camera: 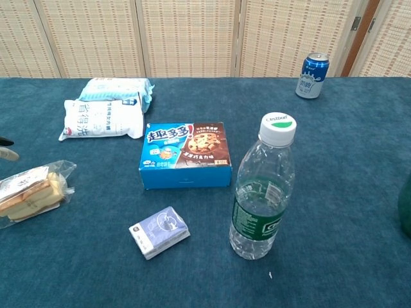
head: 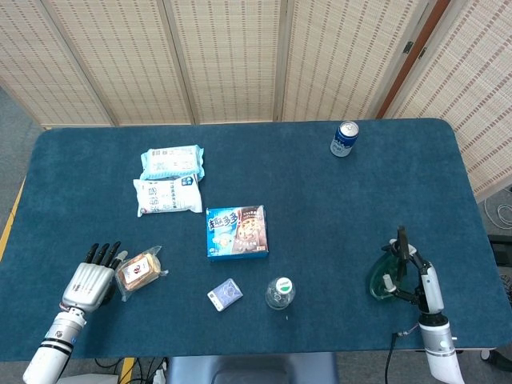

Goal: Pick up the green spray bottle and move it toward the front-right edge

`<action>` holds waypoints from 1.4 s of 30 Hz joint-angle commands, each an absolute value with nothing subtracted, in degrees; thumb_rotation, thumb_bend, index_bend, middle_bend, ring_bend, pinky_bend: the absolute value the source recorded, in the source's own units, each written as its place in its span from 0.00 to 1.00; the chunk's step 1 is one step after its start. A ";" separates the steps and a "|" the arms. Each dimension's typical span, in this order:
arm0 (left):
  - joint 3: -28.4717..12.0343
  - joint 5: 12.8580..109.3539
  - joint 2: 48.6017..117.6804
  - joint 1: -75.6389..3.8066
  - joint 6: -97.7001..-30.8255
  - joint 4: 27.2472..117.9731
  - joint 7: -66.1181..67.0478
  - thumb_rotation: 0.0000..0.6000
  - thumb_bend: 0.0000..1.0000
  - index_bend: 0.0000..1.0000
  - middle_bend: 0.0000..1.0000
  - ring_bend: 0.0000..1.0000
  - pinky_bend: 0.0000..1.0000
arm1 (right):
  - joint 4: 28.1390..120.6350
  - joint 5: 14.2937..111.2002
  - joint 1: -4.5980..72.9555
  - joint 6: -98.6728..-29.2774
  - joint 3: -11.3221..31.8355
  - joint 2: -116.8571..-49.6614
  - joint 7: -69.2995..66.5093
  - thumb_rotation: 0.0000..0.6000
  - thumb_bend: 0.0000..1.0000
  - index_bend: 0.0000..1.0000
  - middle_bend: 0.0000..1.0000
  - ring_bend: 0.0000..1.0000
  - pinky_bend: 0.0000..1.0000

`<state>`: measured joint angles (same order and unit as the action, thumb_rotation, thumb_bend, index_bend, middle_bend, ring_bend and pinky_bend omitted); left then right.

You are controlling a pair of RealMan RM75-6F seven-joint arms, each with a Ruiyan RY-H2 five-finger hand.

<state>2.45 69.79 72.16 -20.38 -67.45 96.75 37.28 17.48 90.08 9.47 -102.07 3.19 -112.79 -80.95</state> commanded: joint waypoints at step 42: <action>3.33 70.65 73.49 -19.13 -70.15 99.11 41.28 1.00 0.44 0.09 0.00 0.00 0.00 | 14.64 90.54 4.37 -105.91 1.37 -113.61 -83.91 1.00 0.32 0.37 0.49 0.33 0.41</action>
